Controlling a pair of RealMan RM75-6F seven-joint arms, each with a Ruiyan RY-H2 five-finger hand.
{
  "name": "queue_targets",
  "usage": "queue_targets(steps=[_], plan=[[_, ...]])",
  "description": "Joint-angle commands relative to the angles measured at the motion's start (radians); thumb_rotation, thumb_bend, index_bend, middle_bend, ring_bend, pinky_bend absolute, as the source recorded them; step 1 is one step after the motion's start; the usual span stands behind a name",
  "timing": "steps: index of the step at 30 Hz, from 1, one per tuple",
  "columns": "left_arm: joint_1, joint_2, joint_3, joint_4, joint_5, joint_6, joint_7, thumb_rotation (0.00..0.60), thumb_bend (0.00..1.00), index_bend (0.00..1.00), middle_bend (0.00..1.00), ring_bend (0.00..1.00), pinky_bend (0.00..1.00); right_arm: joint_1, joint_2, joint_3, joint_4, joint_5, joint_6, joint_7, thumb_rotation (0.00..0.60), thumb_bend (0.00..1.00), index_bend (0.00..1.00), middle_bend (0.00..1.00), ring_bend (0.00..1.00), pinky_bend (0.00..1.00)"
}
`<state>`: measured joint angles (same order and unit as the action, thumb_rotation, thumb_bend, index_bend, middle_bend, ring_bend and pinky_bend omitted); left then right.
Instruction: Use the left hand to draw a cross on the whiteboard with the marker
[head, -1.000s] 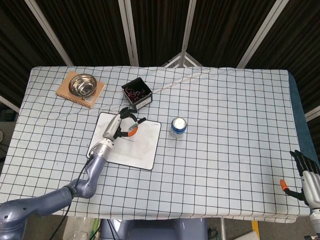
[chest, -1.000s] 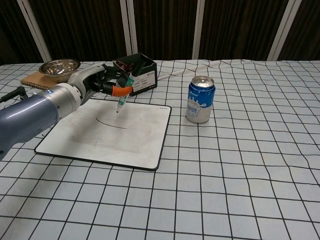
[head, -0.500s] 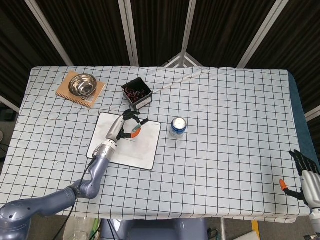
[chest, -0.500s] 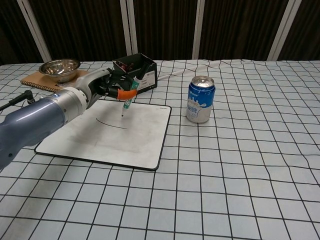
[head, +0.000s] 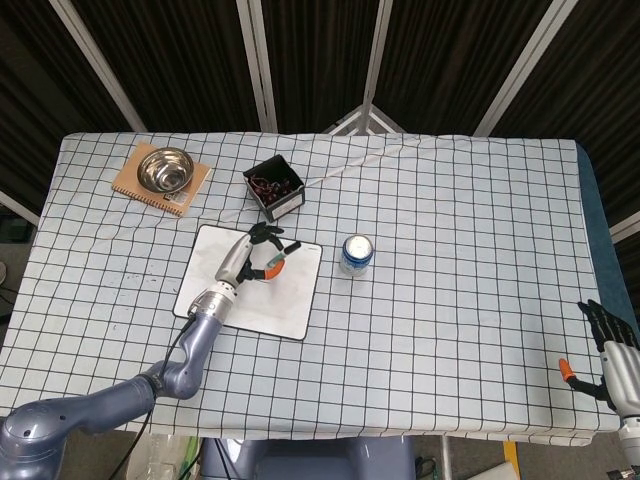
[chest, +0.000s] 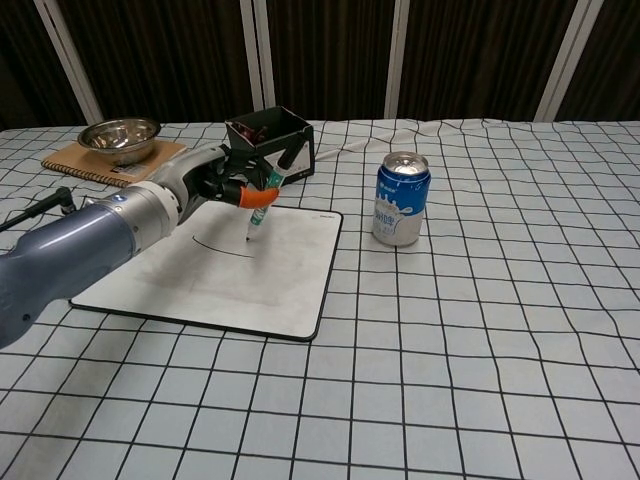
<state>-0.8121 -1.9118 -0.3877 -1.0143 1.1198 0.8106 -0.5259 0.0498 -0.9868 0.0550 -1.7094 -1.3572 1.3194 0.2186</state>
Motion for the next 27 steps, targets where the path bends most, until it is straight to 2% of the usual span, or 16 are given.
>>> queue_targets(steps=[1, 15, 22, 27], plan=[[0.004, 0.003, 0.006, -0.002, -0.001, -0.004, 0.005, 0.6, 0.55, 0.71, 0.2, 0.0, 0.02, 0.0, 0.0, 0.0, 0.0, -0.001, 0.0, -0.001, 0.6, 0.35, 0.0, 0.0, 0.0, 0.0], [0.059, 0.051, 0.048, -0.07, -0.003, 0.001, 0.034, 0.6, 0.55, 0.71, 0.2, 0.0, 0.02, -0.001, -0.003, -0.002, -0.004, -0.006, 0.006, -0.015, 0.6, 0.35, 0.0, 0.0, 0.0, 0.0], [0.14, 0.116, 0.092, -0.168, -0.015, 0.033, 0.046, 0.6, 0.55, 0.71, 0.2, 0.0, 0.02, -0.002, -0.005, -0.001, -0.008, -0.005, 0.012, -0.023, 0.6, 0.35, 0.0, 0.0, 0.0, 0.0], [0.185, 0.158, 0.098, -0.234, -0.025, 0.054, 0.029, 0.6, 0.55, 0.71, 0.2, 0.0, 0.02, -0.005, -0.005, -0.001, -0.008, -0.006, 0.019, -0.025, 0.6, 0.35, 0.0, 0.0, 0.0, 0.0]])
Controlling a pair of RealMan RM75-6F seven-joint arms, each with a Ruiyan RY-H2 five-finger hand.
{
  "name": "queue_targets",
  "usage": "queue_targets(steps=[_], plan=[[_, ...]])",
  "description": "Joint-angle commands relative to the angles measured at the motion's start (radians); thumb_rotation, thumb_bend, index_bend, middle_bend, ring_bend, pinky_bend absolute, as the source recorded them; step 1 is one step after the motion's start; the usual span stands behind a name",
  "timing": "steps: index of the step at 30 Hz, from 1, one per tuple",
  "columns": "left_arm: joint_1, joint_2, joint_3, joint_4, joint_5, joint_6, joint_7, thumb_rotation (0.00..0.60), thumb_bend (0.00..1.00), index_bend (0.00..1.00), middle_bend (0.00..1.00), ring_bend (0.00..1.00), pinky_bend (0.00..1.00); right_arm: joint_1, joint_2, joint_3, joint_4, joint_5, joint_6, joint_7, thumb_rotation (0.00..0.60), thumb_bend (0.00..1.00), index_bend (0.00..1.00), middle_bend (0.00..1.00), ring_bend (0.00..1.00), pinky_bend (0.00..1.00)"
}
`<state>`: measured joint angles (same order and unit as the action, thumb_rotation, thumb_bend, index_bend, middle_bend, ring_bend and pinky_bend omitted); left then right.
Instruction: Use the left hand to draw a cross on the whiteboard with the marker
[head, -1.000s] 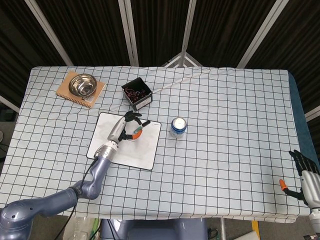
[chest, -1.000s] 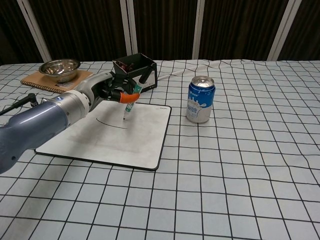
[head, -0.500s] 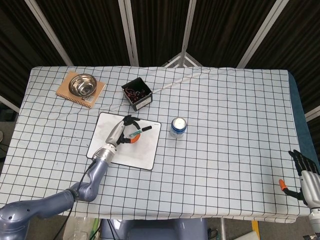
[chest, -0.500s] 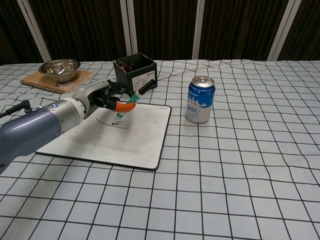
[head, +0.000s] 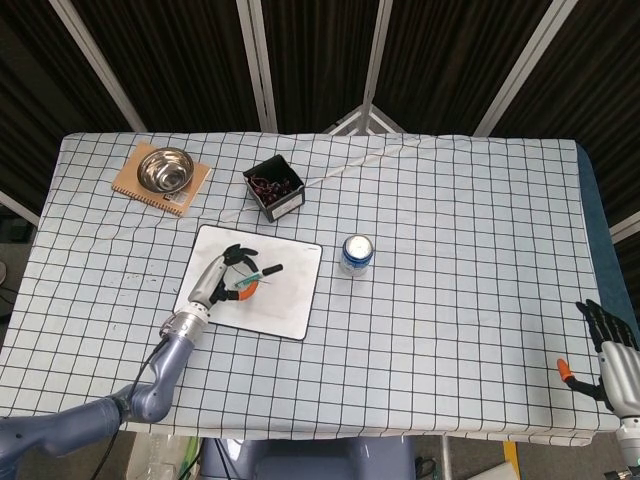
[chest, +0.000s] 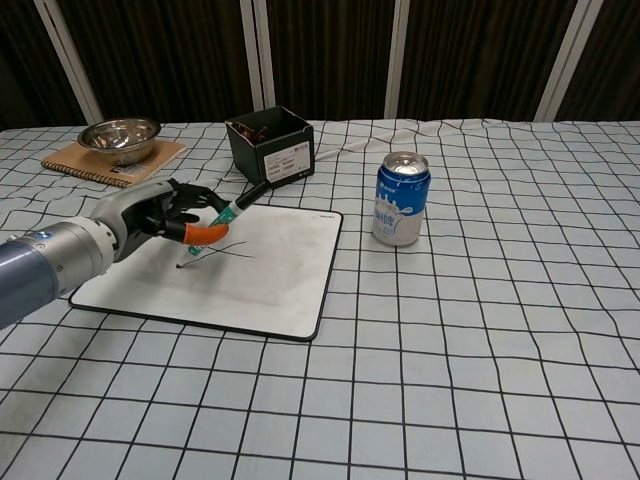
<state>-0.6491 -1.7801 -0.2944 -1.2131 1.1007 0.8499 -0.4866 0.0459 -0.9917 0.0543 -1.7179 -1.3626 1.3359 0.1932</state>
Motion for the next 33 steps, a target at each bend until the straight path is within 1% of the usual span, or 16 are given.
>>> queue_targets(steps=[1, 5, 9, 13, 15, 20, 28, 33], plan=[[0.028, 0.037, 0.003, -0.05, -0.005, 0.019, -0.014, 0.6, 0.55, 0.71, 0.2, 0.0, 0.02, -0.001, -0.001, 0.0, -0.001, -0.001, 0.003, 0.001, 0.6, 0.35, 0.0, 0.0, 0.0, 0.0], [0.049, 0.079, -0.029, -0.111, -0.005, 0.051, -0.042, 0.6, 0.55, 0.71, 0.2, 0.0, 0.02, 0.0, -0.001, 0.001, -0.002, 0.0, 0.002, -0.001, 0.6, 0.35, 0.0, 0.0, 0.0, 0.0], [0.047, 0.109, -0.083, -0.155, 0.0, 0.082, -0.069, 0.6, 0.55, 0.71, 0.2, 0.0, 0.02, 0.0, -0.001, 0.0, -0.001, -0.001, 0.001, 0.001, 0.6, 0.35, 0.0, 0.0, 0.0, 0.0], [0.023, 0.117, -0.129, -0.16, -0.007, 0.089, -0.065, 0.6, 0.55, 0.71, 0.2, 0.0, 0.02, 0.001, -0.002, 0.0, 0.0, -0.003, -0.001, 0.002, 0.6, 0.35, 0.0, 0.0, 0.0, 0.0], [0.01, 0.114, -0.139, -0.153, -0.015, 0.083, -0.057, 0.6, 0.55, 0.71, 0.2, 0.0, 0.02, 0.002, -0.002, 0.0, -0.002, -0.002, -0.003, 0.002, 0.6, 0.35, 0.0, 0.0, 0.0, 0.0], [-0.029, 0.082, -0.146, -0.117, -0.036, 0.054, -0.033, 0.6, 0.55, 0.71, 0.2, 0.0, 0.02, 0.005, 0.0, 0.0, -0.002, 0.0, -0.01, 0.007, 0.6, 0.35, 0.0, 0.0, 0.0, 0.0], [-0.077, 0.003, -0.123, -0.057, -0.051, 0.008, -0.011, 0.6, 0.55, 0.71, 0.2, 0.0, 0.02, 0.007, 0.002, 0.0, 0.0, 0.0, -0.016, 0.014, 0.6, 0.35, 0.0, 0.0, 0.0, 0.0], [-0.099, -0.041, -0.115, -0.013, -0.051, -0.002, -0.001, 0.6, 0.55, 0.71, 0.2, 0.0, 0.02, 0.007, 0.004, 0.0, 0.002, 0.002, -0.019, 0.023, 0.6, 0.35, 0.0, 0.0, 0.0, 0.0]])
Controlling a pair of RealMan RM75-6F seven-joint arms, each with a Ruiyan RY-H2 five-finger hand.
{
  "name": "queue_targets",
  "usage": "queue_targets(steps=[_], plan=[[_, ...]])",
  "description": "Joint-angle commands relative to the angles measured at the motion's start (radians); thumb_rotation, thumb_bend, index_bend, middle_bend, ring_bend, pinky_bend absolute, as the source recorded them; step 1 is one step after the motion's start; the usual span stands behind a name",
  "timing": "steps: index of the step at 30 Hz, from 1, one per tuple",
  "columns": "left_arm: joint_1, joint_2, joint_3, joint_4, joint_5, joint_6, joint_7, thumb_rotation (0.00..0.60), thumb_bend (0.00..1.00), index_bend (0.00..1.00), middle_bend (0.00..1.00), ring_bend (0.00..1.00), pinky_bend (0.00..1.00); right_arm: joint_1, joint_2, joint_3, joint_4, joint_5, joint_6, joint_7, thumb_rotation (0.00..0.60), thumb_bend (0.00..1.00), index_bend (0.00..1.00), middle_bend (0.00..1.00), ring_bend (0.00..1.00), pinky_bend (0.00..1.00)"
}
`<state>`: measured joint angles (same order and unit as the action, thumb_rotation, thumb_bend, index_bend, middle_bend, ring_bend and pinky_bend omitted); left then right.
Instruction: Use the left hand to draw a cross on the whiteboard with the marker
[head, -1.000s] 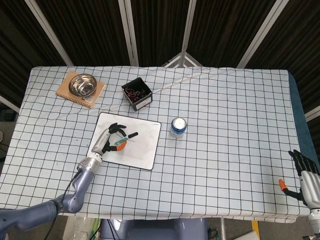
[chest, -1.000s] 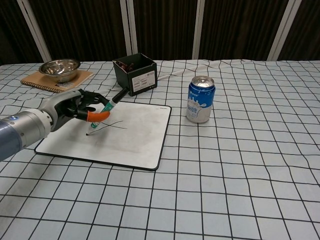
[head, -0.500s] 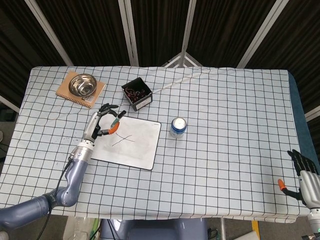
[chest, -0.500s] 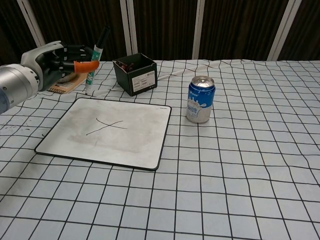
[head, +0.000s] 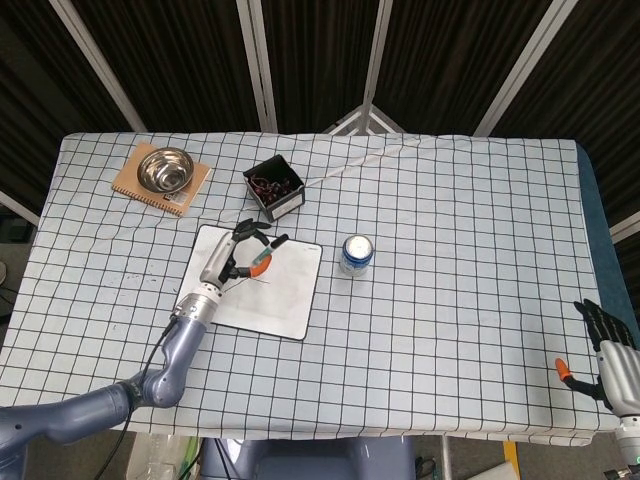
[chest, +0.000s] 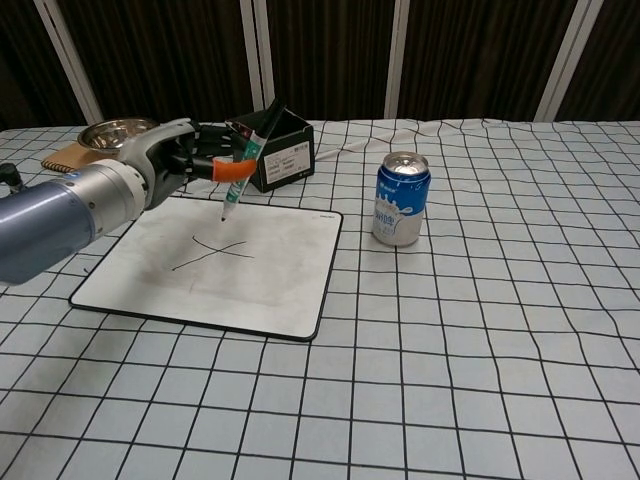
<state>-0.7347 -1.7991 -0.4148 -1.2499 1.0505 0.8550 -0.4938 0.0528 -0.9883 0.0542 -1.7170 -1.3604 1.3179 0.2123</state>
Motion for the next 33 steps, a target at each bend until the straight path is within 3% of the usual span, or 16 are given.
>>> queue_targets(steps=[1, 33], plan=[[-0.016, -0.028, 0.007, 0.03, -0.001, -0.01, 0.008, 0.6, 0.55, 0.71, 0.2, 0.0, 0.02, 0.0, 0.001, 0.0, 0.001, 0.0, -0.001, 0.005, 0.6, 0.35, 0.0, 0.0, 0.0, 0.0], [-0.072, -0.151, 0.011, 0.221, 0.028, -0.048, -0.033, 0.6, 0.55, 0.72, 0.2, 0.0, 0.02, 0.004, 0.006, 0.0, 0.001, 0.002, -0.013, 0.028, 0.6, 0.35, 0.0, 0.0, 0.0, 0.0]])
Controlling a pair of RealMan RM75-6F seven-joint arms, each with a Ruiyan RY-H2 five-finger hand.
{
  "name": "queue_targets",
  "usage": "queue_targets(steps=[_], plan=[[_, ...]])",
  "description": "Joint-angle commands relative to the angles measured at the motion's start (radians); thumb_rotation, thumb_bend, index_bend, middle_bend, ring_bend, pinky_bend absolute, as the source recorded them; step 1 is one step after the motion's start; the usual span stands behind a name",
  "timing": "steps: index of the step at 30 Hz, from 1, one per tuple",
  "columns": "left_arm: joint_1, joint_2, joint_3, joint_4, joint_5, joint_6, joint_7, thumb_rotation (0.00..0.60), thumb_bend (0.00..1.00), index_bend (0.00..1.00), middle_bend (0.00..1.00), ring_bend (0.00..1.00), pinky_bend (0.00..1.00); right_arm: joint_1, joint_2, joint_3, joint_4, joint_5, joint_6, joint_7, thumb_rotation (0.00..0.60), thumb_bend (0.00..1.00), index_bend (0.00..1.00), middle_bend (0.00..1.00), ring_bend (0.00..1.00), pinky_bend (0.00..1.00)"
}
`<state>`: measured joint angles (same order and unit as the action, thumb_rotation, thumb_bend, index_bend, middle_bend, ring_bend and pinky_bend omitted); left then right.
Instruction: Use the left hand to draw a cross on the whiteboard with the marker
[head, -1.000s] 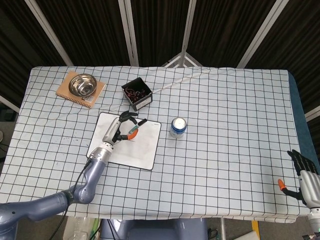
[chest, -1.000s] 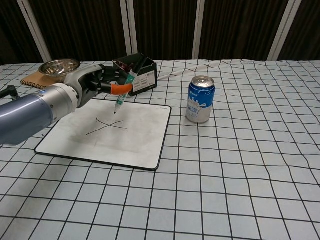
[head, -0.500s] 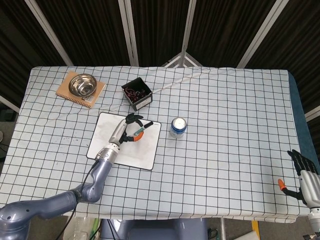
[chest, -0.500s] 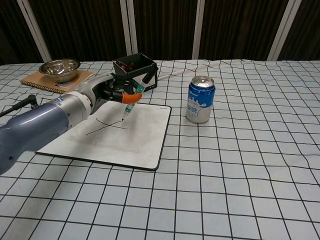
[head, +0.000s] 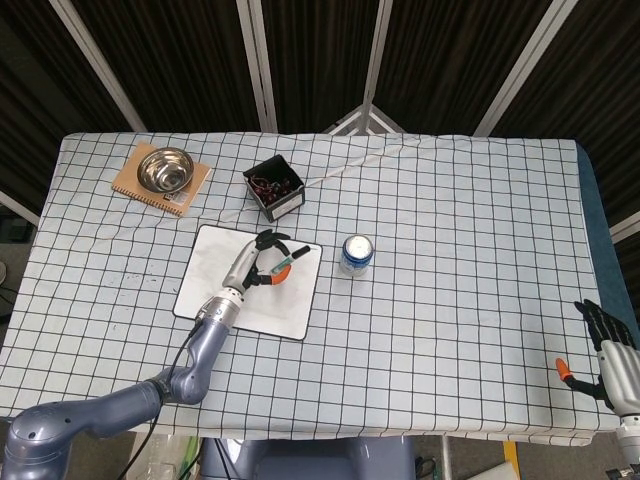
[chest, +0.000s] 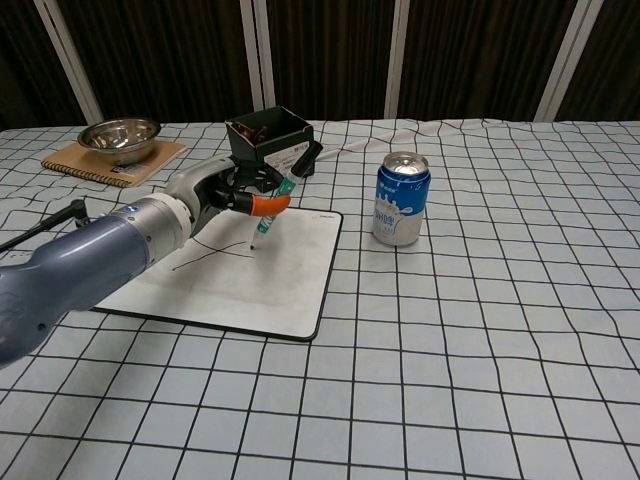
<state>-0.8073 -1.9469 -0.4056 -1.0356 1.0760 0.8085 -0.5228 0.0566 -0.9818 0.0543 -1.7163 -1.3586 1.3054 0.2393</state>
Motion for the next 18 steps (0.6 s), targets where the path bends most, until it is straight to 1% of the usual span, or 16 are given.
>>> queue_targets(steps=[1, 7, 11, 15, 18], plan=[[0.001, -0.004, 0.003, 0.01, 0.005, -0.002, -0.006, 0.6, 0.55, 0.72, 0.2, 0.0, 0.02, 0.0, 0.0, -0.001, -0.001, -0.001, -0.001, 0.001, 0.6, 0.35, 0.0, 0.0, 0.0, 0.0], [0.007, -0.005, 0.008, 0.015, 0.012, 0.0, -0.014, 0.6, 0.55, 0.72, 0.21, 0.0, 0.02, -0.001, 0.001, -0.001, -0.003, -0.001, 0.0, 0.001, 0.6, 0.35, 0.0, 0.0, 0.0, 0.0], [0.01, -0.002, 0.002, 0.006, 0.016, 0.007, -0.023, 0.6, 0.55, 0.72, 0.2, 0.0, 0.02, -0.001, 0.002, -0.001, -0.004, -0.001, 0.001, 0.001, 0.6, 0.35, 0.0, 0.0, 0.0, 0.0], [0.015, 0.012, -0.026, -0.04, 0.011, 0.022, -0.049, 0.6, 0.55, 0.72, 0.2, 0.0, 0.02, -0.004, 0.003, -0.001, -0.005, 0.0, 0.005, 0.004, 0.6, 0.35, 0.0, 0.0, 0.0, 0.0], [0.022, 0.042, -0.047, -0.107, 0.027, 0.049, -0.062, 0.6, 0.55, 0.72, 0.2, 0.0, 0.02, -0.004, 0.003, 0.0, -0.003, 0.002, 0.005, 0.005, 0.6, 0.35, 0.0, 0.0, 0.0, 0.0]])
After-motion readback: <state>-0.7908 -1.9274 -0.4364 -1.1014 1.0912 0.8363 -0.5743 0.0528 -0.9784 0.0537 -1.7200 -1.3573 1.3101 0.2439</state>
